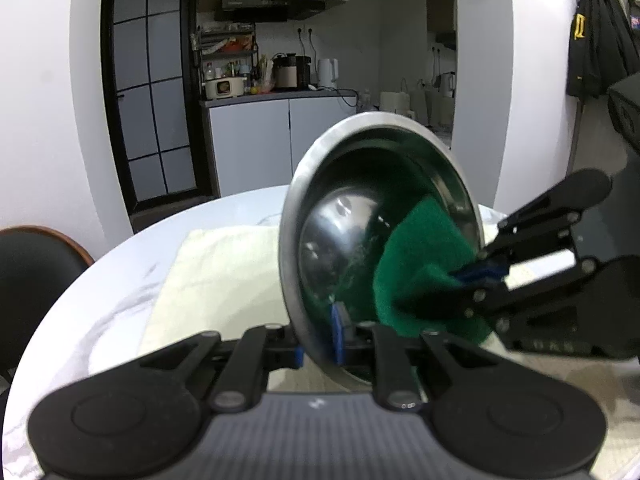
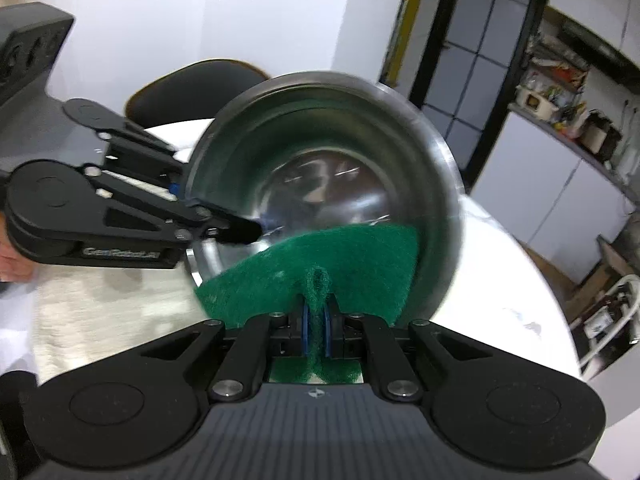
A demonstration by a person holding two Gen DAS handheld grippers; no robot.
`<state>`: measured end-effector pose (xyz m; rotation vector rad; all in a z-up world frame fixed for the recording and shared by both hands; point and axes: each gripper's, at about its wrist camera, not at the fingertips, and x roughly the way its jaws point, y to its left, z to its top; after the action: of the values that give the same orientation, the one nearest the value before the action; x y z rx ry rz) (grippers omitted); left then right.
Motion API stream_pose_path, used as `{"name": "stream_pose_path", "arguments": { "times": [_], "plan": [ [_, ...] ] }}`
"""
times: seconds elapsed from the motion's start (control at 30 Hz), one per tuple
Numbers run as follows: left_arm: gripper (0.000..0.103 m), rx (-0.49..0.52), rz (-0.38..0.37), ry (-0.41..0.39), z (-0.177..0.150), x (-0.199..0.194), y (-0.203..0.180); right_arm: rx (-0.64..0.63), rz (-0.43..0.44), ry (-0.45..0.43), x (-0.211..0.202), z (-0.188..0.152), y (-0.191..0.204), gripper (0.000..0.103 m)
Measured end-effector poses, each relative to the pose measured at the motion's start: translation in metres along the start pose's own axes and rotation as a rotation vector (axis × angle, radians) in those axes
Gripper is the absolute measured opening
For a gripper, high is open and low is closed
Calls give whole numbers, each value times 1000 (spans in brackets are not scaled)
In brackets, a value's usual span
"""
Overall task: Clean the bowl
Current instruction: 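Press the pad into the bowl interior with the right gripper, then scrub the pad around the bowl's inner wall while the left gripper holds the rim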
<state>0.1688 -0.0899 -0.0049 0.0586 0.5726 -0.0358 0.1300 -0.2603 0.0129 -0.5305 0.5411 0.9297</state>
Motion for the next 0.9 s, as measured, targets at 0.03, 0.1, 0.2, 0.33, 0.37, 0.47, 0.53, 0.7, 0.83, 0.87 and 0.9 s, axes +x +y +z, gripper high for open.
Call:
{"name": "stream_pose_path", "arguments": {
  "times": [0.03, 0.1, 0.2, 0.33, 0.37, 0.47, 0.53, 0.7, 0.83, 0.87, 0.9],
  "plan": [
    [15, 3, 1, -1, 0, 1, -1, 3, -21, -14, -1, 1, -2, 8],
    [15, 14, 7, -5, 0, 2, -3, 1, -60, -44, -4, 2, -5, 8],
    [15, 24, 6, -6, 0, 3, -7, 1, -108, -89, -8, 6, -7, 8],
    [15, 53, 12, -15, -1, 1, -13, 21, -123, -154, -11, 16, -14, 8],
    [16, 61, 16, -17, -1, 0, -15, 29, -119, -165, -11, 19, -16, 8],
    [16, 80, 20, -22, -2, 1, -19, 50, -101, -197, -12, 23, -19, 8],
    [16, 94, 19, -27, -2, 0, -22, 55, -82, -227, -15, 26, -15, 8],
    [16, 124, 25, -34, -3, -5, -32, 35, -22, -261, -11, 36, -7, 8],
    [16, 141, 30, -41, -4, -6, -36, 31, 40, -247, -10, 36, 0, 8],
    [16, 143, 30, -44, -4, -7, -37, 33, 64, -236, -10, 35, 2, 8],
    [16, 145, 29, -47, -5, -7, -37, 38, 83, -227, -8, 35, 1, 8]
  ]
}}
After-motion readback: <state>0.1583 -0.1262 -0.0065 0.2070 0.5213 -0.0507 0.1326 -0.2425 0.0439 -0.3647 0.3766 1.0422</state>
